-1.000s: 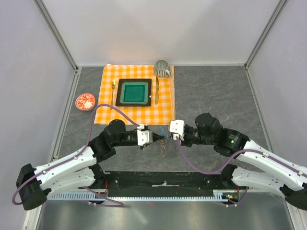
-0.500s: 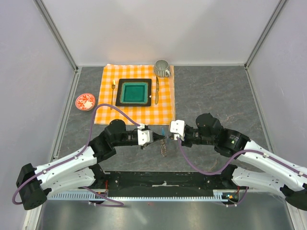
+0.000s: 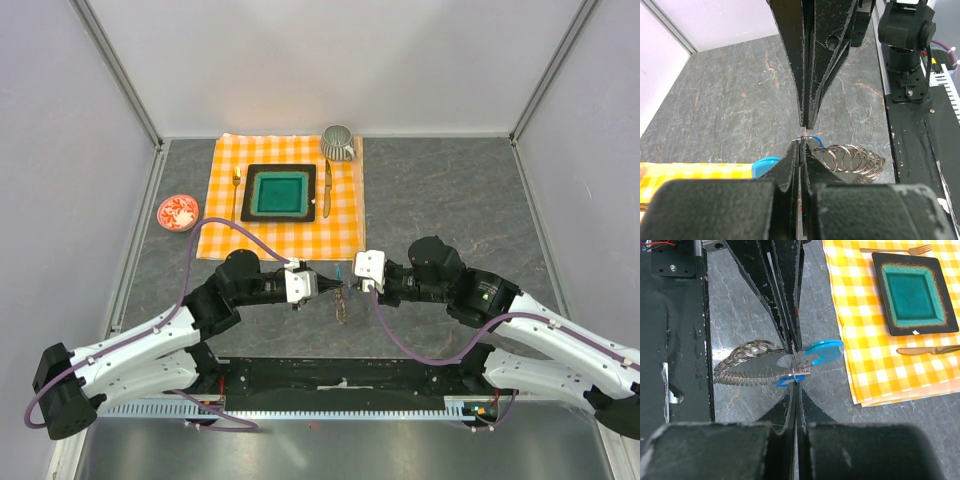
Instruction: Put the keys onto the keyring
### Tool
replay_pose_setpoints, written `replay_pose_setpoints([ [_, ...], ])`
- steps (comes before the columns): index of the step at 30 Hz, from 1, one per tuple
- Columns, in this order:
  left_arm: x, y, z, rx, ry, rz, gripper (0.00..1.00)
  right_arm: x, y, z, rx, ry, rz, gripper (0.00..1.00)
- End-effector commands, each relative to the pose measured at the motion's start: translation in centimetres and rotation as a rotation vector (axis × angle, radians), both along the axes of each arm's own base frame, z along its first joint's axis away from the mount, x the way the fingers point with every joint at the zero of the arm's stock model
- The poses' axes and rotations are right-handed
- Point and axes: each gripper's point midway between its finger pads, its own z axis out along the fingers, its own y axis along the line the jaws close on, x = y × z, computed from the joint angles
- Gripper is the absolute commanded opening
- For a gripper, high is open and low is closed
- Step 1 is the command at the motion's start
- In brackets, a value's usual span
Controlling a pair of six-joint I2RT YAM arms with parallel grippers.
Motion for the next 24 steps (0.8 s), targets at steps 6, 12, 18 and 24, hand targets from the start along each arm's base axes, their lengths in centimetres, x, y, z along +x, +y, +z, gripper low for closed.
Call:
replay_pose_setpoints([
  [6,-0.25,-0.33,2.28,-0.062,-0.085,-0.032,0.02,0.24,0.29,1.03,0.040,-0.021,-0.008,0.00],
  [12,-0.39,-0.48,2.22,-0.058,-0.079,-0.044,0.02,0.17,0.28,1.04,0.041,-0.020,-0.005,0.00],
  [18,-0.21,-0.41,2.28,-0.057,-0.084,-0.035,0.02,0.20,0.24,0.94,0.038,-0.020,-0.008,0.00],
  [24,-0.27,-0.42,2.25,-0.050,-0.084,-0.040,0.02,0.20,0.25,1.09,0.041,-0.025,-0.005,0.00],
])
